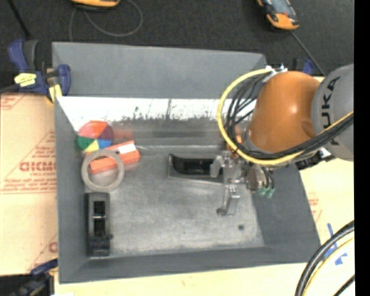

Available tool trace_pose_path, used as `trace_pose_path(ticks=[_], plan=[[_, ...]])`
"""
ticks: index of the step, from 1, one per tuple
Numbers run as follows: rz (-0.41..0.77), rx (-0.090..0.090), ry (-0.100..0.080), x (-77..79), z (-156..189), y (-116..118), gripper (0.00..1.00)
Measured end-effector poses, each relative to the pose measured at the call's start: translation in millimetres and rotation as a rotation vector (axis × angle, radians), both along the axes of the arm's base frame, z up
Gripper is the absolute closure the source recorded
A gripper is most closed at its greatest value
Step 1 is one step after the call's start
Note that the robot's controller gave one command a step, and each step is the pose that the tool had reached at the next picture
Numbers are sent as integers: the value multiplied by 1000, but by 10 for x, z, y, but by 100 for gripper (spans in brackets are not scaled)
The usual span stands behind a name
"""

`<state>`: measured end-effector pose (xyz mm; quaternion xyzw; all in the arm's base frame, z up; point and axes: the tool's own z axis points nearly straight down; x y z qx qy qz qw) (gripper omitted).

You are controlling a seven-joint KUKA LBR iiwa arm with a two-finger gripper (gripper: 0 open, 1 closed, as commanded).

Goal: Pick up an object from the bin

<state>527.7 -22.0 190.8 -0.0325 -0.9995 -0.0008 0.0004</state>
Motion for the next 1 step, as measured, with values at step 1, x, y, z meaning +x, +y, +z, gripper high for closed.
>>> trace_pose_path(ticks=[1], plan=[[-103,-2,-9,163,149,69,0]])
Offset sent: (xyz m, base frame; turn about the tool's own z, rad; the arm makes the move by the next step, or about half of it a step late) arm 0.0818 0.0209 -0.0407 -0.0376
